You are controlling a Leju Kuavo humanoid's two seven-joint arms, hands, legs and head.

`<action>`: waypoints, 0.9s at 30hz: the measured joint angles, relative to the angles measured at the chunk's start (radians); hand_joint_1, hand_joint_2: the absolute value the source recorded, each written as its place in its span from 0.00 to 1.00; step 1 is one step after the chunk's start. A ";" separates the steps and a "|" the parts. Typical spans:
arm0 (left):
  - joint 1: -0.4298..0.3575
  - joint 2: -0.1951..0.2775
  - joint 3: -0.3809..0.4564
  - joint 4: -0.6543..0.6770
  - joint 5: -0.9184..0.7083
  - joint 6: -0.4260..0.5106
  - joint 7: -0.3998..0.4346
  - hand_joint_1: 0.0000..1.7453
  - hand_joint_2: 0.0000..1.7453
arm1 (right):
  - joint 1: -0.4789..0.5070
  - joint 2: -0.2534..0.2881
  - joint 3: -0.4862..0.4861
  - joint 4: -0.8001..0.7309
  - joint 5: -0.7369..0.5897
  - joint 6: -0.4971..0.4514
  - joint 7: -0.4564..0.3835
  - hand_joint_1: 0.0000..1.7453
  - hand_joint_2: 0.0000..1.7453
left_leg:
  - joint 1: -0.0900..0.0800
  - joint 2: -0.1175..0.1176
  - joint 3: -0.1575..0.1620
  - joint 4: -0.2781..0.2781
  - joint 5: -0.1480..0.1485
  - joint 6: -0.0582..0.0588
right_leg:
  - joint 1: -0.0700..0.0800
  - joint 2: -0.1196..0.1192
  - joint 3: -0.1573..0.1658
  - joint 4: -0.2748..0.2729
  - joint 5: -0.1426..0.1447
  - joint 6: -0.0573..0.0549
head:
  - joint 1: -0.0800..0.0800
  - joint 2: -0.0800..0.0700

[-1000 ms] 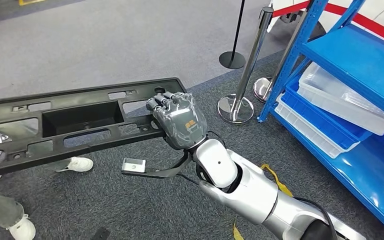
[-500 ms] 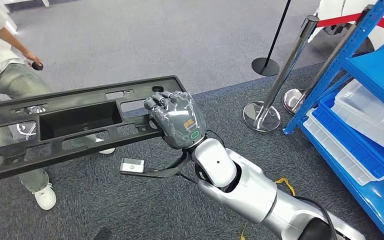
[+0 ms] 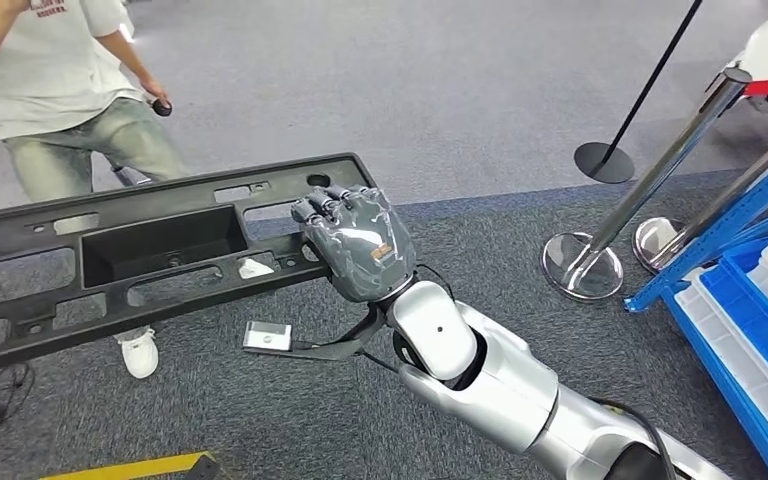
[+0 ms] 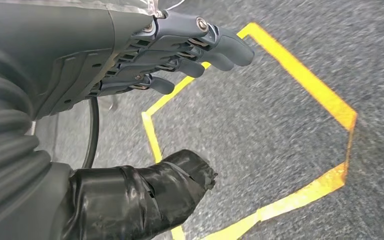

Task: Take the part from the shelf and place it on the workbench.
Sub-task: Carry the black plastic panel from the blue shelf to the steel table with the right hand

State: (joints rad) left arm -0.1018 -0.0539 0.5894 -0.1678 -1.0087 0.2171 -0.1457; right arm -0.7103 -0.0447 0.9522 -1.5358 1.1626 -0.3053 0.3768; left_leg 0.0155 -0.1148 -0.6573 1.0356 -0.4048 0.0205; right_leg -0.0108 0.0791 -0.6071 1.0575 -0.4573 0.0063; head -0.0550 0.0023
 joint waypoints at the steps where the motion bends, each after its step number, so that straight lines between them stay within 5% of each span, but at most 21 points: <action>1: 0.000 0.000 0.000 0.000 0.000 0.000 0.000 0.00 1.00 | 0.000 0.000 0.000 0.000 0.001 0.000 0.000 1.00 1.00 | 0.002 -0.011 -0.004 0.000 0.002 -0.007 | 0.002 0.004 0.003 -0.010 -0.002 -0.002 | 0.000 0.000; 3: 0.006 0.000 0.000 0.000 -0.001 0.000 0.000 0.00 1.00 | -0.001 0.000 0.000 -0.001 0.002 0.000 0.000 1.00 1.00 | 0.008 -0.020 -0.010 -0.001 0.004 -0.020 | 0.004 -0.020 0.009 -0.016 0.002 -0.012 | 0.000 0.000; 5: 0.009 0.000 0.000 0.000 -0.003 0.000 0.000 0.00 1.00 | -0.003 0.001 0.000 -0.002 0.002 0.000 0.000 1.00 1.00 | 0.005 0.027 -0.032 0.041 -0.021 -0.028 | 0.003 -0.045 0.017 -0.026 0.008 -0.024 | -0.006 0.000; 7: 0.006 -0.001 0.000 0.000 -0.006 0.000 -0.002 0.00 1.00 | -0.004 0.002 0.000 -0.002 0.002 0.000 0.000 1.00 1.00 | 0.002 0.086 -0.086 0.153 -0.078 -0.034 | 0.007 -0.072 0.019 -0.029 0.009 -0.031 | -0.011 0.000; 9: 0.003 -0.001 0.000 0.000 -0.007 0.002 -0.004 0.00 1.00 | -0.003 0.002 0.000 -0.002 0.002 0.000 0.000 1.00 1.00 | 0.003 0.102 -0.134 0.251 -0.113 -0.037 | 0.012 -0.101 0.018 -0.028 0.006 -0.035 | -0.011 0.000; 10: 0.003 -0.001 0.000 0.000 -0.007 0.003 -0.004 0.00 1.00 | -0.003 0.002 0.000 -0.002 0.002 0.000 0.000 1.00 1.00 | 0.003 0.105 -0.135 0.256 -0.107 -0.036 | 0.014 -0.116 0.018 -0.028 0.005 -0.035 | -0.011 0.000; 13: 0.003 0.000 0.000 0.000 -0.007 0.004 -0.005 0.00 1.00 | -0.003 0.002 0.000 -0.002 0.002 -0.001 0.000 1.00 1.00 | -0.006 0.146 -0.038 0.088 -0.032 -0.022 | 0.021 -0.152 0.023 -0.028 -0.002 -0.032 | -0.011 0.000; 15: 0.001 0.000 0.000 0.000 -0.007 0.005 -0.005 0.00 1.00 | -0.003 0.002 0.000 -0.002 0.002 -0.001 0.000 1.00 1.00 | -0.017 0.175 0.009 0.003 -0.013 -0.006 | 0.026 -0.172 0.027 -0.028 -0.006 -0.025 | -0.010 0.000; 18: 0.002 0.000 0.000 0.000 -0.007 0.005 -0.005 0.00 1.00 | -0.004 0.002 0.000 -0.002 0.002 -0.001 0.000 1.00 1.00 | -0.018 0.152 0.014 -0.012 -0.011 0.010 | 0.026 -0.192 0.033 -0.030 -0.013 -0.012 | -0.010 0.000; 20: 0.005 0.000 0.000 0.000 -0.007 0.006 -0.005 0.00 1.00 | -0.005 0.002 0.000 -0.003 0.002 -0.001 0.000 1.00 1.00 | -0.011 0.132 0.023 -0.023 -0.005 0.018 | 0.022 -0.156 0.023 0.005 -0.039 -0.002 | -0.008 0.000; 22: 0.003 0.000 0.000 0.000 -0.007 0.006 -0.005 0.00 1.00 | -0.005 0.001 0.000 -0.004 0.002 -0.001 0.000 1.00 1.00 | -0.008 0.112 0.026 -0.028 -0.003 0.024 | 0.017 -0.103 -0.030 0.119 -0.097 0.004 | -0.004 0.000; 24: 0.000 0.000 0.000 0.000 -0.007 0.006 -0.005 0.00 1.00 | -0.002 0.000 0.000 -0.004 0.002 -0.001 0.001 1.00 1.00 | -0.008 0.086 0.025 -0.026 -0.003 0.026 | 0.013 -0.087 -0.093 0.237 -0.134 0.008 | -0.002 0.000; 25: 0.000 0.000 0.000 0.000 -0.008 0.006 -0.005 0.00 1.00 | 0.000 -0.001 0.000 -0.004 0.002 -0.001 0.001 1.00 1.00 | -0.008 0.072 0.024 -0.024 -0.003 0.026 | 0.011 -0.085 -0.105 0.252 -0.125 0.009 | -0.002 0.000; 27: 0.002 0.000 0.000 0.000 -0.008 0.006 -0.005 0.00 1.00 | 0.000 -0.003 0.000 -0.004 0.002 -0.001 0.001 1.00 1.00 | -0.007 0.043 0.024 -0.018 -0.004 0.023 | 0.006 -0.074 -0.072 0.166 -0.059 0.009 | -0.002 0.000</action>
State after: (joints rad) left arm -0.1003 -0.0534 0.5893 -0.1679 -1.0163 0.2226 -0.1503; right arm -0.7099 -0.0479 0.9522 -1.5397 1.1650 -0.3063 0.3780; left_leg 0.0087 -0.0718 -0.6332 1.0177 -0.4092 0.0437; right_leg -0.0053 0.0048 -0.6787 1.2230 -0.5160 0.0150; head -0.0570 0.0023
